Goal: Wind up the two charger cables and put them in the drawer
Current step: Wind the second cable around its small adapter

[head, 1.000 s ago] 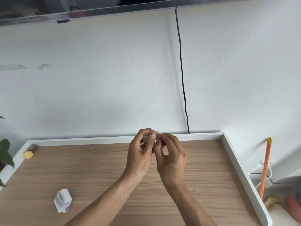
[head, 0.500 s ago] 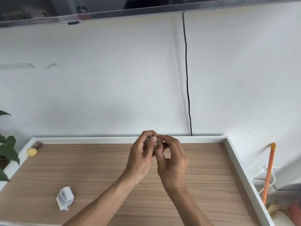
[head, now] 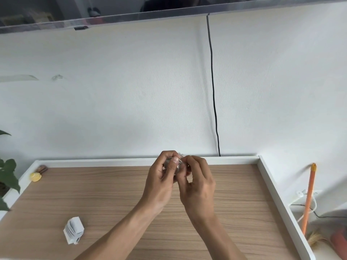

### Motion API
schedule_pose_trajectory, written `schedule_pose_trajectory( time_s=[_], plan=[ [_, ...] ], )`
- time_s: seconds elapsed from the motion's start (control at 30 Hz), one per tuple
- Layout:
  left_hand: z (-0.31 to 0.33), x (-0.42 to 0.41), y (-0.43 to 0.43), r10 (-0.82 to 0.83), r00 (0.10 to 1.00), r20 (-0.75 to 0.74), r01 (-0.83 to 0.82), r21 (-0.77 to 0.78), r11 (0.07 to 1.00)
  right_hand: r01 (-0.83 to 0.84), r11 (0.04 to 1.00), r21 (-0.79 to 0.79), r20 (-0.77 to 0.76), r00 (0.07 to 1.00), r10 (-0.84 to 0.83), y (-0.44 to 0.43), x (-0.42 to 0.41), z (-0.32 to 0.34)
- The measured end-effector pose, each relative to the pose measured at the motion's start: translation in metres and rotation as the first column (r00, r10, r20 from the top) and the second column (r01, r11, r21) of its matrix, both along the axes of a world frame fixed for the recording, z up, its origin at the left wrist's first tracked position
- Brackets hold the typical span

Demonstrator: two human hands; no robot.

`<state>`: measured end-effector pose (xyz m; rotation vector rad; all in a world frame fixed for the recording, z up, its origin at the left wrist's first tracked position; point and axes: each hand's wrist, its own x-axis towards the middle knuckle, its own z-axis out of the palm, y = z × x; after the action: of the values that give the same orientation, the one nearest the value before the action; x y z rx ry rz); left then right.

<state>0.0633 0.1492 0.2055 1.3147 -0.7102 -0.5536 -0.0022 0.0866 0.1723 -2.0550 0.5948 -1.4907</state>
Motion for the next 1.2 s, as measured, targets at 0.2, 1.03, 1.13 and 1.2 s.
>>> schedule_pose_trajectory(
  time_s=[0.2,1.03,1.13,1.2],
  plan=[
    [0.004,-0.003,0.007,-0.009,0.999,-0.038,0.008,-0.026,1.0,0.019,0.991,-0.131,-0.054,0.998,-0.026,-0.003,0.0,0.003],
    [0.014,0.014,0.005,-0.001,0.978,-0.206,0.003,0.011,1.0,-0.167,0.966,0.197,-0.088,0.978,0.187,-0.002,-0.007,0.02],
    [0.013,0.015,0.004,0.024,0.983,-0.179,-0.019,0.028,0.999,-0.166,0.955,0.246,-0.043,0.982,0.182,-0.002,-0.007,0.02],
    [0.013,0.015,0.003,0.022,0.987,-0.161,-0.018,0.028,0.999,-0.161,0.959,0.232,-0.047,0.983,0.176,-0.001,-0.006,0.021]
  ],
)
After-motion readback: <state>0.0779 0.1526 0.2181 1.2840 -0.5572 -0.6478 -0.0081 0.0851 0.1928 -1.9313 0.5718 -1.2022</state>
